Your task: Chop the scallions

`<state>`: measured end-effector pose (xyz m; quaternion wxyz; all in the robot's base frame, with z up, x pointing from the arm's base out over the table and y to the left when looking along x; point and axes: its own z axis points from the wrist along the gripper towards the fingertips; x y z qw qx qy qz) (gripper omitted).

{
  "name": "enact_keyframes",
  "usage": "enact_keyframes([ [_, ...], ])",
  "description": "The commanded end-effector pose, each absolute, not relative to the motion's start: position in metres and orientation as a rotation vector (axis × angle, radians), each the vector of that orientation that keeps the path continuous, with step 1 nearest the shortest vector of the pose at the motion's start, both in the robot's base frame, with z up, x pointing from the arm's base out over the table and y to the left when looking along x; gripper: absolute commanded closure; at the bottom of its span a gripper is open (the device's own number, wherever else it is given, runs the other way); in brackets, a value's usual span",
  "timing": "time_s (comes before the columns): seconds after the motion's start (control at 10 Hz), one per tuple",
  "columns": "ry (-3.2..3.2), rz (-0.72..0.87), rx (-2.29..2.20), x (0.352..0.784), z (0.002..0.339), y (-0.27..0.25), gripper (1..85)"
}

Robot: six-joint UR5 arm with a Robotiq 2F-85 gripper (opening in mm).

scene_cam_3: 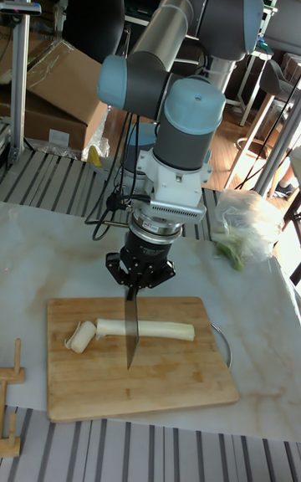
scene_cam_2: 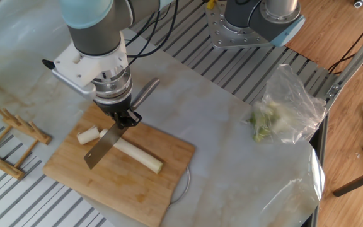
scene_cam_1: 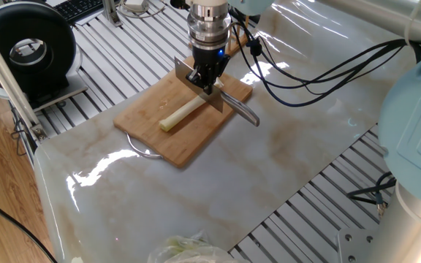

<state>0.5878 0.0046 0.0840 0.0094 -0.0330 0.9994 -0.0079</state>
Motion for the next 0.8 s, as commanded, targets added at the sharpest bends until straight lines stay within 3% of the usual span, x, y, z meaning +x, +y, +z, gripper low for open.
enact_keyframes([
  [0.0,3.130,0.006,-0.090,0.584,0.093,0.010,84.3],
  [0.7,3.112,0.005,-0.076,0.592,0.079,0.012,84.3],
])
